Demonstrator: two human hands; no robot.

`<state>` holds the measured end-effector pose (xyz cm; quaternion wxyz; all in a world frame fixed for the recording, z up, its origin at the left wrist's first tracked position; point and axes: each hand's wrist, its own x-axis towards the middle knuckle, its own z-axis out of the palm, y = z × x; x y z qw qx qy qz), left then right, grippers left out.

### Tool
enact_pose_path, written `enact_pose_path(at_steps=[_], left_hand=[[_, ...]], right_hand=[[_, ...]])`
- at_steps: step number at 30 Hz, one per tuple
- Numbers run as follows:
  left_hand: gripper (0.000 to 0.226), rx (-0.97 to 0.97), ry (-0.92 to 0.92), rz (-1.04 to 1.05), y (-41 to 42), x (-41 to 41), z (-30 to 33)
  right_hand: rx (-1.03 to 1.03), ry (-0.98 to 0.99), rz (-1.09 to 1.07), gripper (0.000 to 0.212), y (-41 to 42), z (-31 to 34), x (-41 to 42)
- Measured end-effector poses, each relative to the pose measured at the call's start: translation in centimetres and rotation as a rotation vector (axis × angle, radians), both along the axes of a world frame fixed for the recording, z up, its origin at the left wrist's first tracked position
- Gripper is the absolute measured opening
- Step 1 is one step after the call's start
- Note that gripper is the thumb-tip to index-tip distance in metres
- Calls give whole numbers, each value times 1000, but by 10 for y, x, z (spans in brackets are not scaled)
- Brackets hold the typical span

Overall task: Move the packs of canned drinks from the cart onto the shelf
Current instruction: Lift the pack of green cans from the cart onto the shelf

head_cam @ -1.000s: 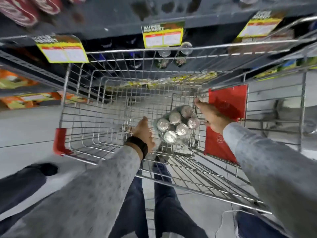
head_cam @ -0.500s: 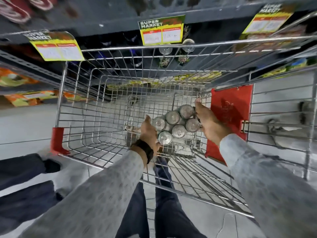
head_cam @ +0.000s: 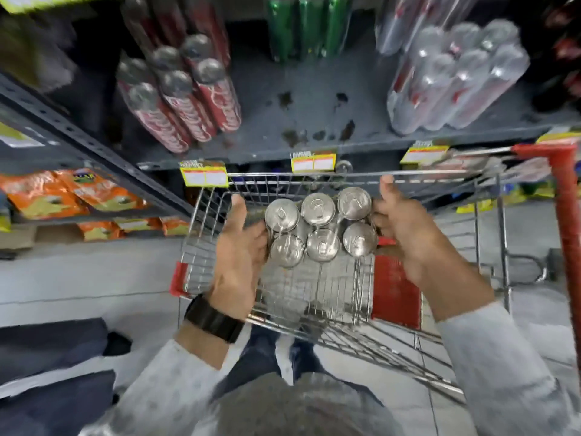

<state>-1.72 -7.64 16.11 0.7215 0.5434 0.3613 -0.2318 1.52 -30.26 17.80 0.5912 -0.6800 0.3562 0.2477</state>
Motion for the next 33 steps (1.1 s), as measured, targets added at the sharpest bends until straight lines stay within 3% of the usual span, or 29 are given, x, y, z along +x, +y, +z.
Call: enact_pose_path(at_steps=[3, 8, 14, 25, 29, 31, 33], left_hand=[[98, 0, -154, 72, -4, 23, 36], [84, -7, -297, 61, -15, 87, 65], [107, -21, -258, 32, -25, 164, 71], [101, -19, -227, -31, -19, 225, 47], [74, 160, -227, -29, -15, 217, 22], [83, 199, -281, -53, -20, 204, 1], [97, 75, -364, -99, -28, 195, -19]], right_hand=[[4, -104, 18, 73, 0, 41, 28], [-54, -176, 102, 83, -4, 77, 106], [-143, -219, 142, 72, 0, 77, 202], [-286, -276, 263, 66, 11, 43, 250], [-181, -359, 209, 64, -2, 23, 242], [-42, -415, 121, 68, -7, 5, 236], [138, -378, 38, 69, -12, -21, 232]])
